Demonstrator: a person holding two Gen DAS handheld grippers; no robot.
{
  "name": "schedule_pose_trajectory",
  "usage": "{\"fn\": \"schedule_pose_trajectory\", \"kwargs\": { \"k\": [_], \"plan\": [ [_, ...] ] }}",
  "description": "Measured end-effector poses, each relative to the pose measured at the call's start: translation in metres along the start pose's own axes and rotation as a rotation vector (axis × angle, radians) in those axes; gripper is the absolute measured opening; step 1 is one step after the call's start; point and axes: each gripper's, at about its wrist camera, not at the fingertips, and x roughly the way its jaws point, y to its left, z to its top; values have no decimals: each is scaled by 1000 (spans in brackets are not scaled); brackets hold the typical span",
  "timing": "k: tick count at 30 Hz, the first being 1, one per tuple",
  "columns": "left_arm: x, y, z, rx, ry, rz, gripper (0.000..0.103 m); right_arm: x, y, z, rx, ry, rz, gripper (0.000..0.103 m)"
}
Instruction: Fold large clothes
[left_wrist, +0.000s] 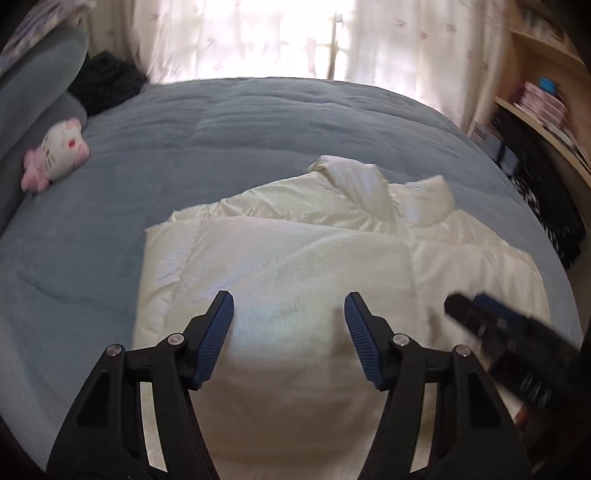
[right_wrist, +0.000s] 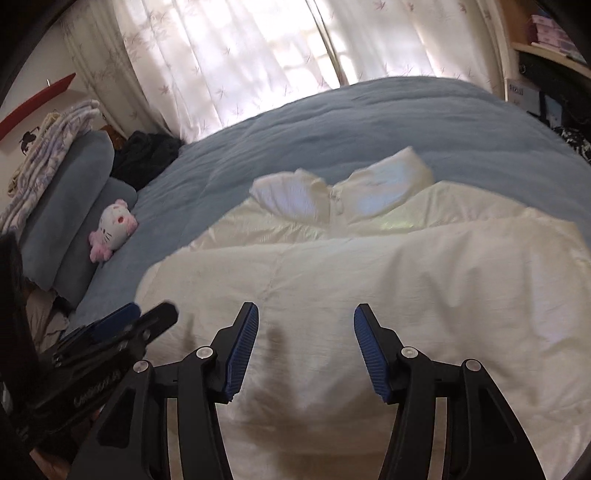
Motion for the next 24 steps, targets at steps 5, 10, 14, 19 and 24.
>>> {"fn": "schedule_pose_trajectory", "kwargs": {
  "k": [5,10,14,19,24],
  "plan": [
    [50,12,-6,8,17,98,60,30,-25,-7,-102,-51,-166,47],
    [60,25,-9,20,9,77,61,31,-70,-2,-68,-52,-158,25],
    [63,28,-8,21,13,74,60,21,-84,-3,-61,-62,-167,25],
    [53,37,-7,26,14,93,60,-2,-103,-3,29,-34,-112,25],
    [22,38,-14,23,18,49,60,-38,-91,-7,90,-37,-98,34]
  ]
}}
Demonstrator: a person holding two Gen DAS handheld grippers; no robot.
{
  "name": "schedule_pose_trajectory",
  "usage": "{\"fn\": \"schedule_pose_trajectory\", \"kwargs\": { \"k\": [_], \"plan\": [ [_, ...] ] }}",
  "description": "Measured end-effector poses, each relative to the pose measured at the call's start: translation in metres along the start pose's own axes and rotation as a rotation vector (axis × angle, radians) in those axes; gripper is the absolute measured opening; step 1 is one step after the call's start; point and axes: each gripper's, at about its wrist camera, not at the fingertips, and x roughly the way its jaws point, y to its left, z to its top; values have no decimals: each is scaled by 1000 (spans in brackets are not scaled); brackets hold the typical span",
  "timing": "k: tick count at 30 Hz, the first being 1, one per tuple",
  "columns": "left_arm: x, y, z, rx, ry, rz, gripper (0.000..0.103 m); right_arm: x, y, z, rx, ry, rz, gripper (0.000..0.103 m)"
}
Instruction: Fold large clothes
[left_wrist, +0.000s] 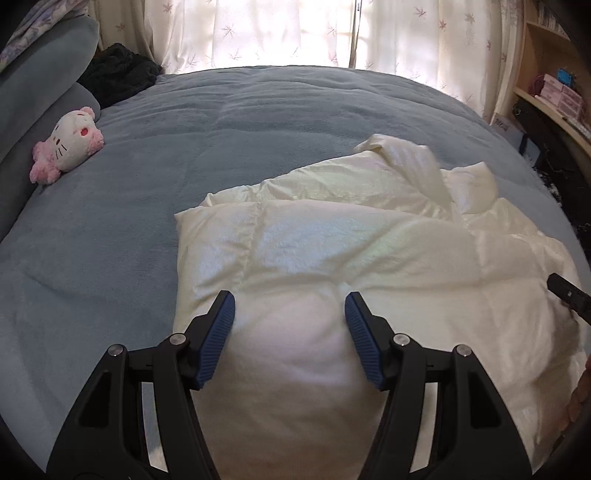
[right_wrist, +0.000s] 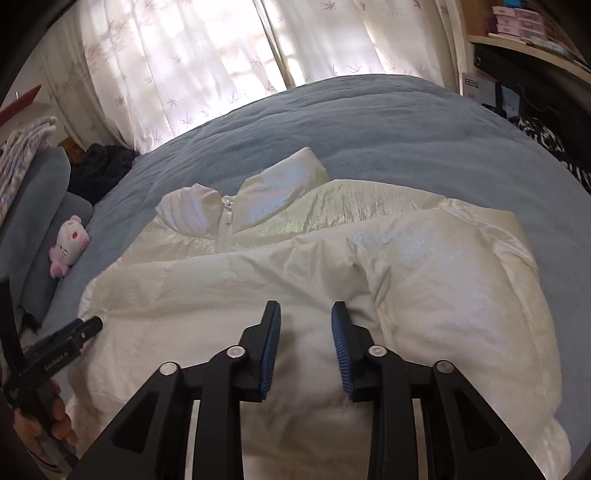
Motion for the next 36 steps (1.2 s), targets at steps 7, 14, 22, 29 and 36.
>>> {"fn": "schedule_pose_trajectory", "kwargs": {
  "k": [7,14,22,29,36],
  "plan": [
    [-41,-19,-36,17,1,-81,60,-19,33,-34,-12,55,113,62],
    [-30,-10,-65,31,23,-40,60,-10,8,-54,51,120,97,62],
    [-44,17,-73,-25,32,-29,60,-36,-21,-57,138,111,68,62],
    [-84,24,-81,-36,29,-24,60,-87,-30,-72,160,76,78,62],
    [-138,21,-103,-26,4,-7,60,-147,-41,-99,190,39,100,62]
  ]
}}
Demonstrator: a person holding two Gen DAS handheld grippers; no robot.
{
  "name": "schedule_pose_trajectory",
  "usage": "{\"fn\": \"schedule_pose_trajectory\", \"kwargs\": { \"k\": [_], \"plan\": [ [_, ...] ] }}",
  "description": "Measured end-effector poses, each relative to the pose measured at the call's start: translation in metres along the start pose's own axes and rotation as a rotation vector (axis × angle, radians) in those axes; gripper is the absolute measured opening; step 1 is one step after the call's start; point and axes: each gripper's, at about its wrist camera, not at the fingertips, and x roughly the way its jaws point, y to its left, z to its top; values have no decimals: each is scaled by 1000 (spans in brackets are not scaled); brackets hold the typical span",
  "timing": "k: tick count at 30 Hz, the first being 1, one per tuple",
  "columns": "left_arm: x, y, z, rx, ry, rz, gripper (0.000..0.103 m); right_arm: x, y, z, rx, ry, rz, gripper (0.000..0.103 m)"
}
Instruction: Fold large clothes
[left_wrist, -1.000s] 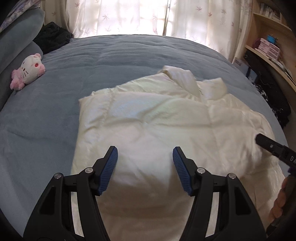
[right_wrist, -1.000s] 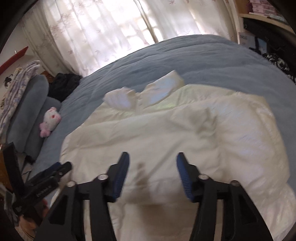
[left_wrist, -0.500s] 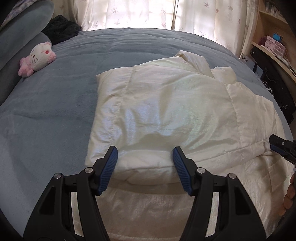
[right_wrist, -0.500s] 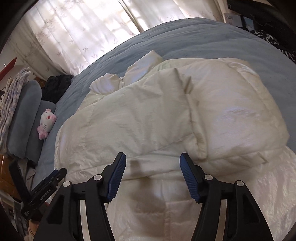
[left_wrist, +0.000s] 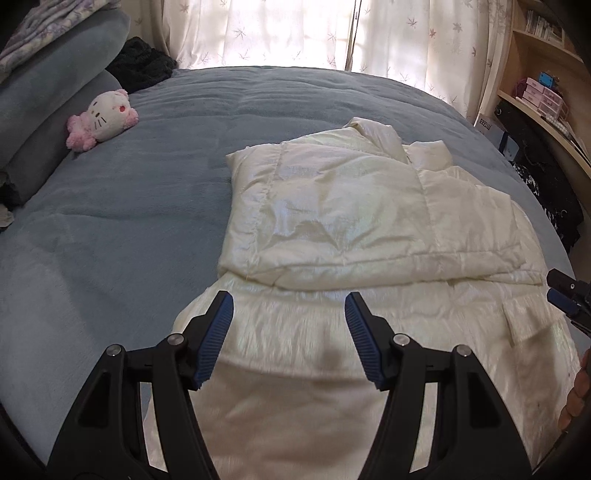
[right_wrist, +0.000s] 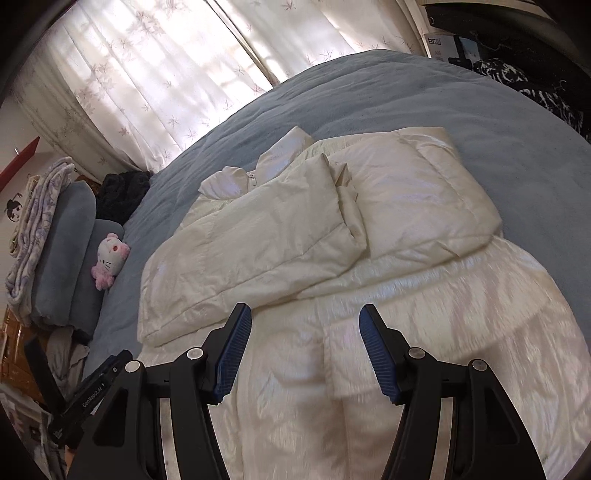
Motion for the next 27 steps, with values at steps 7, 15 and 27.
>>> {"fn": "schedule_pose_trajectory", "kwargs": {
  "k": [7,15,27],
  "plan": [
    [-41,7,-32,7,-23,43,60,-34,-1,-27,-13,-26,-32,62],
    [-57,30,-69,-44,14,52,60,-55,-17,-61,14,3,-26,62],
    [-100,63,-104,-82,4,61,68,-110,-33,-90,-38,-9,-69,77]
  ]
}}
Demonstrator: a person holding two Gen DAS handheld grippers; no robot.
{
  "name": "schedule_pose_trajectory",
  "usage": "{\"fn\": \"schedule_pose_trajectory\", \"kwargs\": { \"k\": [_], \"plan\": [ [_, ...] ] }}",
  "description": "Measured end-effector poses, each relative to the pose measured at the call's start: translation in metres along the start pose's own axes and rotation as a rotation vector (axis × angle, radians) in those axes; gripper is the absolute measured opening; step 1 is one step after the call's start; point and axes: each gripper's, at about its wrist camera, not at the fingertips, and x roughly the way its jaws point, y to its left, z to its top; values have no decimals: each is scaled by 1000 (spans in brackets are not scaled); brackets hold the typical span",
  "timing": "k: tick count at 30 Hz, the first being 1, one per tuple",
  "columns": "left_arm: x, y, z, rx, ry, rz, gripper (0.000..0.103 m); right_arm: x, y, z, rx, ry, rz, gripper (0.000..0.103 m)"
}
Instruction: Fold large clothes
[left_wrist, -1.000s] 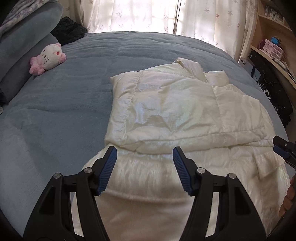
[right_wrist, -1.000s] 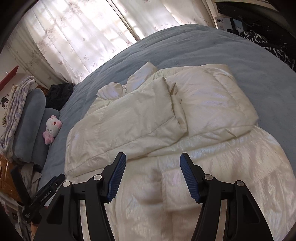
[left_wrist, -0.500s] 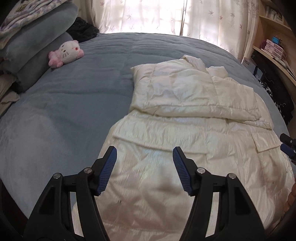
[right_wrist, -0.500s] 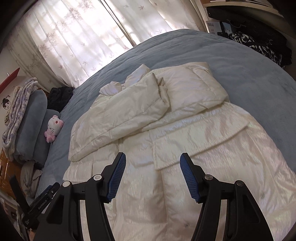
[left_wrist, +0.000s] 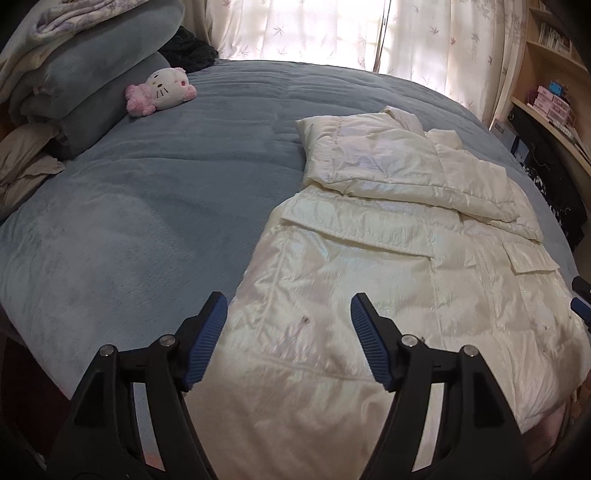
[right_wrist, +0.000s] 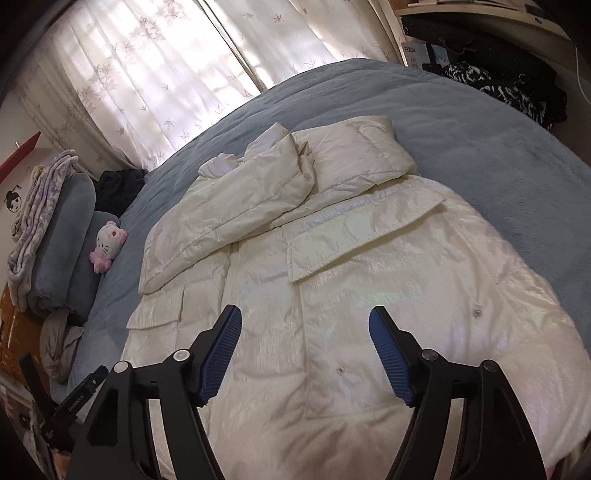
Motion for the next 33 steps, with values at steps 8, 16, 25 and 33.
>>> {"fn": "schedule_pose_trajectory", "kwargs": {
  "k": [8,16,25,33],
  "plan": [
    [-25,59,-21,-109,2,-42,78,-64,-35,-6,-29,-35,-109,89],
    [-7,107,-47,-240,105,-96,78,-93,-113,-9,91,-14,-221,89],
    [11,113,-63,-312,161,-194,80,-75,-171,-35,190,46,-238,89],
    [21,109,-69,-333,164,-263,86,-54,-150,-58,74,66,-197,89]
  ]
}}
